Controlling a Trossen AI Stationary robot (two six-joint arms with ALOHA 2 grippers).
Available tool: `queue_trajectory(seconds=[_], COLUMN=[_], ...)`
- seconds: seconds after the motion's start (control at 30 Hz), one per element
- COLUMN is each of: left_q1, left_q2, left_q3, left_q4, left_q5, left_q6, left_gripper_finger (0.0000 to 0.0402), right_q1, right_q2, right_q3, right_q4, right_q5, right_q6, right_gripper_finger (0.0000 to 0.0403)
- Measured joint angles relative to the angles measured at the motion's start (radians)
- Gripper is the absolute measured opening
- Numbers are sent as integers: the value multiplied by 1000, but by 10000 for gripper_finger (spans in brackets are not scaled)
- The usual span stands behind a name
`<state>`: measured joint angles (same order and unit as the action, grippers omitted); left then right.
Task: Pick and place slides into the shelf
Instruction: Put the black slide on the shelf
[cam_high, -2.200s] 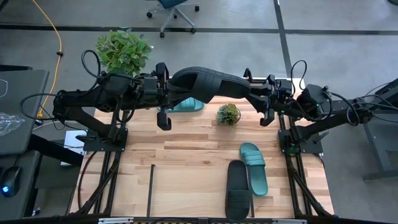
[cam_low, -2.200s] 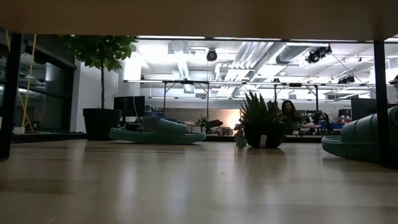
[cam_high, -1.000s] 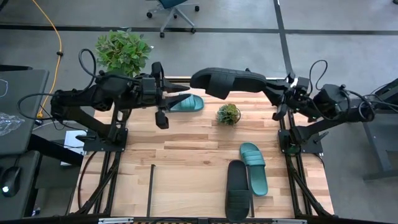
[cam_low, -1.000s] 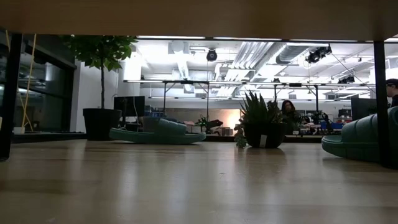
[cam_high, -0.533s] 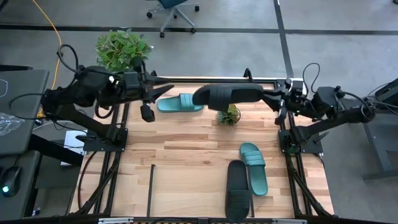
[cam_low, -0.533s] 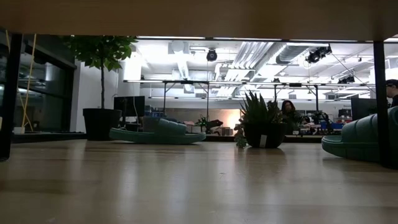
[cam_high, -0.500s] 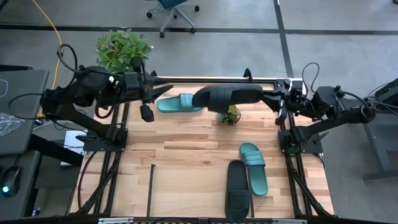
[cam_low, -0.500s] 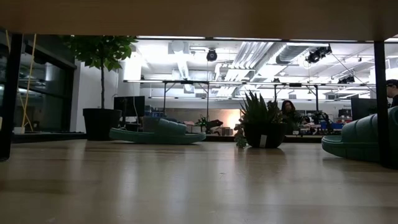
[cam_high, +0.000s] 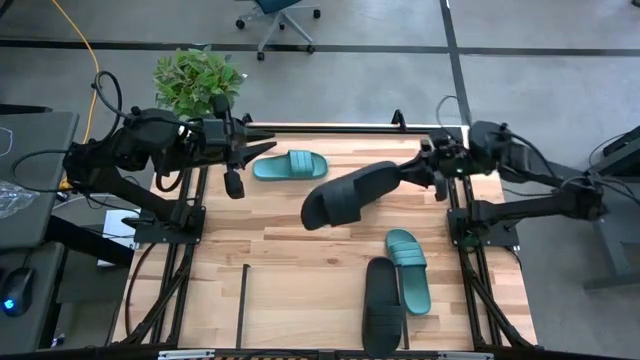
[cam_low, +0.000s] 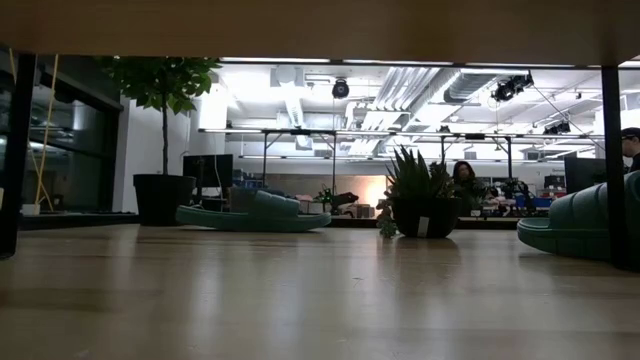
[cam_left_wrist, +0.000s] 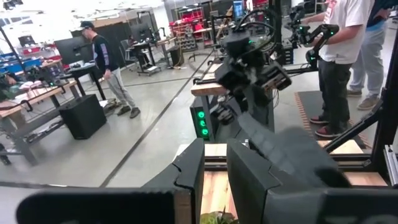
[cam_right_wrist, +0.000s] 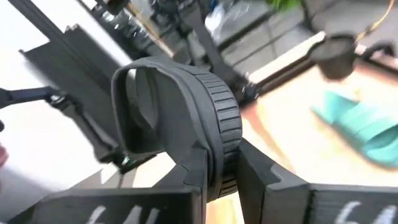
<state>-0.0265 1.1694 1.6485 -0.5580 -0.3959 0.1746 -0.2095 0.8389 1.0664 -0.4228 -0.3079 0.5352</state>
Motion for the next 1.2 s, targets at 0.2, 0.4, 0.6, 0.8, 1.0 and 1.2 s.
queue_trajectory(seconds=[0.2, 0.4, 0.6, 0.8, 1.0, 1.2], left_q1=[0, 0, 0, 0, 0, 0], left_q2=[0, 0, 0, 0, 0, 0], left_q3=[0, 0, 0, 0, 0, 0], left_q4=[-49, -99, -106, -132, -135, -135], left_q5=[14, 14, 14, 14, 11, 11], left_q6=[-3, -30, -42, -49, -49, -50], left_gripper_finger=[58, 58, 58, 58, 58, 58], right_q1=[-135, -242, -264, -259, -260, -247], right_q2=[82, 166, 234, 315, 398, 457], right_q3=[0, 0, 0, 0, 0, 26], right_q4=[1, 1, 3, 24, 40, 42], right_q5=[-286, -564, -692, -808, -871, -906], right_q6=[27, 70, 70, 70, 51, 17], right_gripper_finger=[32, 32, 32, 32, 32, 32])
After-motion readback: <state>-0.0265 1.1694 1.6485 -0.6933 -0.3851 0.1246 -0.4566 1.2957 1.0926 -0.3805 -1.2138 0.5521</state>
